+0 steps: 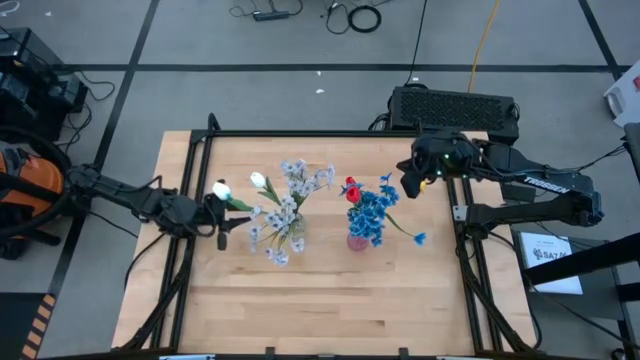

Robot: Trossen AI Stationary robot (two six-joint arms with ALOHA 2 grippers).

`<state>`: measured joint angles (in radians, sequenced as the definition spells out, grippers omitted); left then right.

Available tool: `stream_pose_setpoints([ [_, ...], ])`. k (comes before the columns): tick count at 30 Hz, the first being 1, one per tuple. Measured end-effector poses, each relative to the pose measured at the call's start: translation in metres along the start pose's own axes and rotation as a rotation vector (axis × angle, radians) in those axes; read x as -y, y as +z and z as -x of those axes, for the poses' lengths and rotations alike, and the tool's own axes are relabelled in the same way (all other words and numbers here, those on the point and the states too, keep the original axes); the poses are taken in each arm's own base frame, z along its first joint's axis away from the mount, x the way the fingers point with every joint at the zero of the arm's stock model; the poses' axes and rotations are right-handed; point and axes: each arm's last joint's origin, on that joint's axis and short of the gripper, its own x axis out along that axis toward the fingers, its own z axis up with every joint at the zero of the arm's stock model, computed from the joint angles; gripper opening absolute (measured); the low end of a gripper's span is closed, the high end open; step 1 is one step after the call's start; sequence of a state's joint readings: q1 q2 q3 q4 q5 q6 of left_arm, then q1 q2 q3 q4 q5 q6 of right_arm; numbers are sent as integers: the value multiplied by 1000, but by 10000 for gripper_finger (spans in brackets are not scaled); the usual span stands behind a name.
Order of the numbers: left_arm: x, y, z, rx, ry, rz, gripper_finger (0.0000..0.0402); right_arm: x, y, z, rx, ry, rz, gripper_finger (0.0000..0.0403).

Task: Sort flowers into vase by color
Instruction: Return to Home Position

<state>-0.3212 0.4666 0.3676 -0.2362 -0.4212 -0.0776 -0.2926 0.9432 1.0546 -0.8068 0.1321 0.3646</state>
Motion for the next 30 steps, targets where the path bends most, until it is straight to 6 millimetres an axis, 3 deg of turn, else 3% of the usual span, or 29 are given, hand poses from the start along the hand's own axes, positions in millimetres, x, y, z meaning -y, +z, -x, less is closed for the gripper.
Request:
stream_pose_setpoints([
  [10, 0, -14, 2, 50, -70, 5, 116, 5, -14, 1, -141, -49, 35, 18],
  [21, -8, -55, -12, 282, -117, 113, 116, 3, -8, 0, -85, -20, 214, 18],
  [25, -13, -54, -13, 337, -230, 130, 116, 2, -5, 0, -51, -10, 250, 18],
  [30, -20, -56, -15, 315, -252, 123, 116, 1, -3, 0, -33, -6, 250, 18],
])
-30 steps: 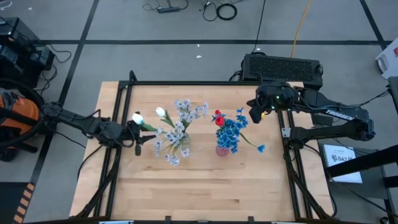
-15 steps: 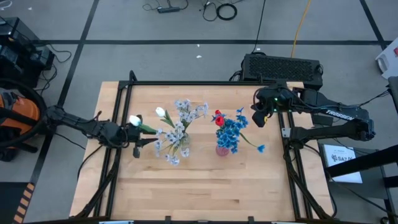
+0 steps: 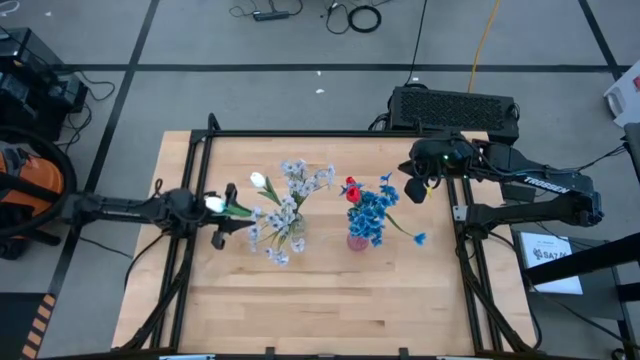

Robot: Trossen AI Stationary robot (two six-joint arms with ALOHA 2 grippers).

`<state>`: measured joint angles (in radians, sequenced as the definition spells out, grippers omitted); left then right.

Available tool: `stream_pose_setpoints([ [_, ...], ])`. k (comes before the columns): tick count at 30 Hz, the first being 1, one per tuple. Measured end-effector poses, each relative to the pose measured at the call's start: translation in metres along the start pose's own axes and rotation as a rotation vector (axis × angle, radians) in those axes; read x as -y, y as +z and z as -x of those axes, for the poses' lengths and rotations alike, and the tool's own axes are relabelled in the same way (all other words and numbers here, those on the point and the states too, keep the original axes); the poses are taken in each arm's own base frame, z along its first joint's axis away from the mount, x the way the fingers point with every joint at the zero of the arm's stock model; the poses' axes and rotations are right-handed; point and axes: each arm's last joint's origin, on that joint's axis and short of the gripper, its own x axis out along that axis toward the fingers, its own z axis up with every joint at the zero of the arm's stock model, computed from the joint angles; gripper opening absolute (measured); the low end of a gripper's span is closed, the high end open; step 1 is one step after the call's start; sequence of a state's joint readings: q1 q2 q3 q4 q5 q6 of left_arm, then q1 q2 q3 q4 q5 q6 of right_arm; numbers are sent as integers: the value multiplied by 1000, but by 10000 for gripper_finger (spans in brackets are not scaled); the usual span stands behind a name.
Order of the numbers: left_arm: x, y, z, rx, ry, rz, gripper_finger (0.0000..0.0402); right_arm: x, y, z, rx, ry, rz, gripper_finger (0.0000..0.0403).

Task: Sort flowers into vase by color
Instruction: Return to Home Position

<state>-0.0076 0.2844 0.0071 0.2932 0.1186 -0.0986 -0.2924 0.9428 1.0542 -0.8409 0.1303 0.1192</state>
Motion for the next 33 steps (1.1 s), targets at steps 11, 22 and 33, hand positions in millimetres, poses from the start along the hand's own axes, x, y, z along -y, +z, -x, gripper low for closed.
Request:
stream_pose_setpoints([
  [11, -5, 1, 6, 0, -30, 25, 116, 0, -3, 0, -28, -4, -45, 18],
  [22, -5, 7, 17, 100, 99, 14, 116, 1, -10, 2, -92, -14, -65, 18],
  [33, -5, 2, 19, 67, 129, 45, 116, 2, -47, -12, 86, 82, -143, 18],
])
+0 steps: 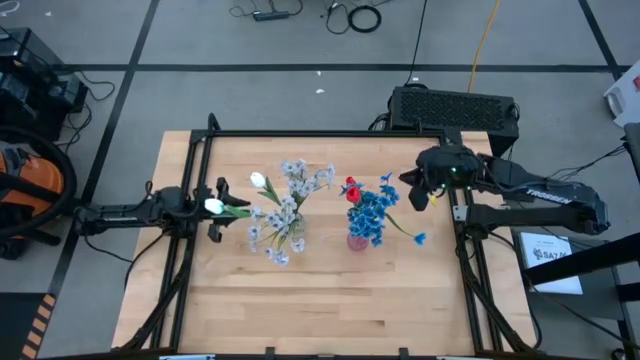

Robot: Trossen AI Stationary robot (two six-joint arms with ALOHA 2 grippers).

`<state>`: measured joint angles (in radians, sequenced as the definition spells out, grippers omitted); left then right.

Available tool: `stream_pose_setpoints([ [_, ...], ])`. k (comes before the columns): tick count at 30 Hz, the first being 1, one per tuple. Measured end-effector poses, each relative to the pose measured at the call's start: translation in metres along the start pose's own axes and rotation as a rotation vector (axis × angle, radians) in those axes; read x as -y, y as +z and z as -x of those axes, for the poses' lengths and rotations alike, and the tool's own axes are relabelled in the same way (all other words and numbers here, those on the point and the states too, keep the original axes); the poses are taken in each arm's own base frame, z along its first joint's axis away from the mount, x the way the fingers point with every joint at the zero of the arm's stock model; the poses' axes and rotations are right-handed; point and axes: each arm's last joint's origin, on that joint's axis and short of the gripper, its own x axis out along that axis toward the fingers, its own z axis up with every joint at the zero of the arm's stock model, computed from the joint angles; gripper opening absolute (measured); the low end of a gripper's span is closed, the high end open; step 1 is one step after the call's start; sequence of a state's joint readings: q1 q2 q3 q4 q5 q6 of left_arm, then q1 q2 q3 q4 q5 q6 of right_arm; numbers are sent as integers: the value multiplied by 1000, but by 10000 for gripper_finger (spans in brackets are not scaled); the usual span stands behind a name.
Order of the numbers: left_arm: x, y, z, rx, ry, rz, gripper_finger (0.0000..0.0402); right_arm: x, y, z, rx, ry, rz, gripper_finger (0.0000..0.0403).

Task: Sort flowers into vase by color
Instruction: Return to Home Position

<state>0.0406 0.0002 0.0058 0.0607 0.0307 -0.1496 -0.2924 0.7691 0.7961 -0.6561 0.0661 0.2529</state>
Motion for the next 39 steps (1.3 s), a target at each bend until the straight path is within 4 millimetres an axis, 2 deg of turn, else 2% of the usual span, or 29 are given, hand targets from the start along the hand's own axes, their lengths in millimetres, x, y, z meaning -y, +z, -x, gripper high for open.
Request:
stream_pose_setpoints([
  [6, 1, -1, 0, -16, -44, 3, 116, -1, -18, -19, 182, 202, -4, 18],
  [10, 2, -1, 0, -19, -56, 3, 116, 0, -34, -30, 206, 268, 18, 18],
  [15, 2, -1, 0, -19, -57, 2, 116, 0, -50, -33, 179, 294, 31, 11],
  [22, 2, -1, 0, -20, -57, 2, 116, -6, -68, -30, 205, 263, 68, 1],
  [27, 2, -1, 0, -19, -58, 2, 116, -12, -77, -24, 222, 307, 93, 1],
  [39, 2, -1, 0, -20, -59, 1, 116, -13, -84, -3, 298, 368, 185, 0],
])
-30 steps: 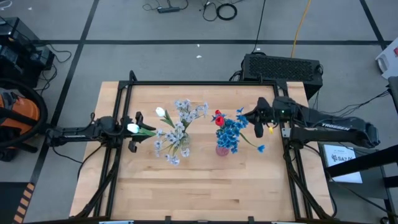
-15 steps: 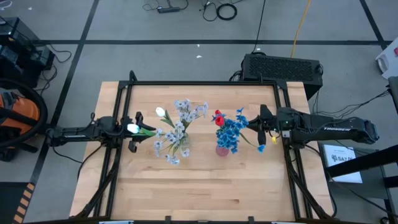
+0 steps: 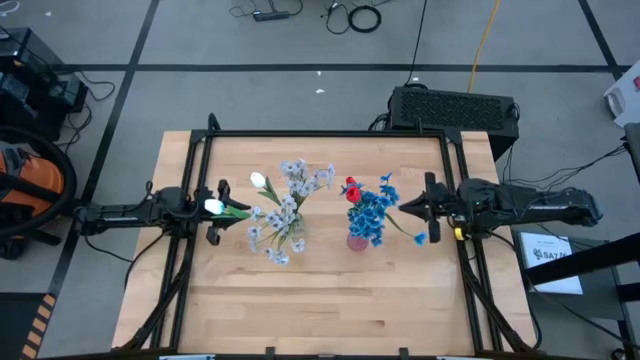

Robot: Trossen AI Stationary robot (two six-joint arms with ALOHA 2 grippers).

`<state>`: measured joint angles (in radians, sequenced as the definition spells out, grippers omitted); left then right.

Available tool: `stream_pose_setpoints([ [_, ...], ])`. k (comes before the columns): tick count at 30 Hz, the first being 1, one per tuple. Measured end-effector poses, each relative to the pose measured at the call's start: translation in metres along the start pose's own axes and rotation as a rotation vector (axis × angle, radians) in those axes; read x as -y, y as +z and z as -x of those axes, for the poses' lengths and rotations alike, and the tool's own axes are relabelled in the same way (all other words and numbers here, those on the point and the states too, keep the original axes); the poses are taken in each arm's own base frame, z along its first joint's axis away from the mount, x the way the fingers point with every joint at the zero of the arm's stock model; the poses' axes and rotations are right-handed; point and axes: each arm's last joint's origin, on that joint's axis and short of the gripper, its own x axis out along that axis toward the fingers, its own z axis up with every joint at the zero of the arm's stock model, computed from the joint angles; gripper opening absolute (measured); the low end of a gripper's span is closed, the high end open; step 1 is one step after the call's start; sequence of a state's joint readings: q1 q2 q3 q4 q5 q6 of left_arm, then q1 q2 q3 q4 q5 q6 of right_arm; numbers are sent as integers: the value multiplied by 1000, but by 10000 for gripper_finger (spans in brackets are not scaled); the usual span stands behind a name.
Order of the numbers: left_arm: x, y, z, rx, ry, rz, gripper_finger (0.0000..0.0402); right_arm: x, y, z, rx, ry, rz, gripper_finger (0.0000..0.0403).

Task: Sort flowers into vase by color
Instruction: Return to Home Position

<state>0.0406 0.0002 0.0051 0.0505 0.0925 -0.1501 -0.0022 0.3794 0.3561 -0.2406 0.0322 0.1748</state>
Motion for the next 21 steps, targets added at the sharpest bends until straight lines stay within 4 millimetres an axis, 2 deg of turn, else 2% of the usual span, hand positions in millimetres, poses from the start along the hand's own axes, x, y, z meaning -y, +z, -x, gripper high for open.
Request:
stream_pose_setpoints([
  [8, 0, 0, 0, 0, 0, 0, 116, 1, -4, 18, 16, 4, 56, 0],
  [18, 0, 0, 0, 0, 0, 0, 116, 1, -1, 37, 138, 21, 156, 0],
  [21, 0, 0, 0, 0, 0, 0, 116, 2, -9, 37, 158, 27, 151, 0],
])
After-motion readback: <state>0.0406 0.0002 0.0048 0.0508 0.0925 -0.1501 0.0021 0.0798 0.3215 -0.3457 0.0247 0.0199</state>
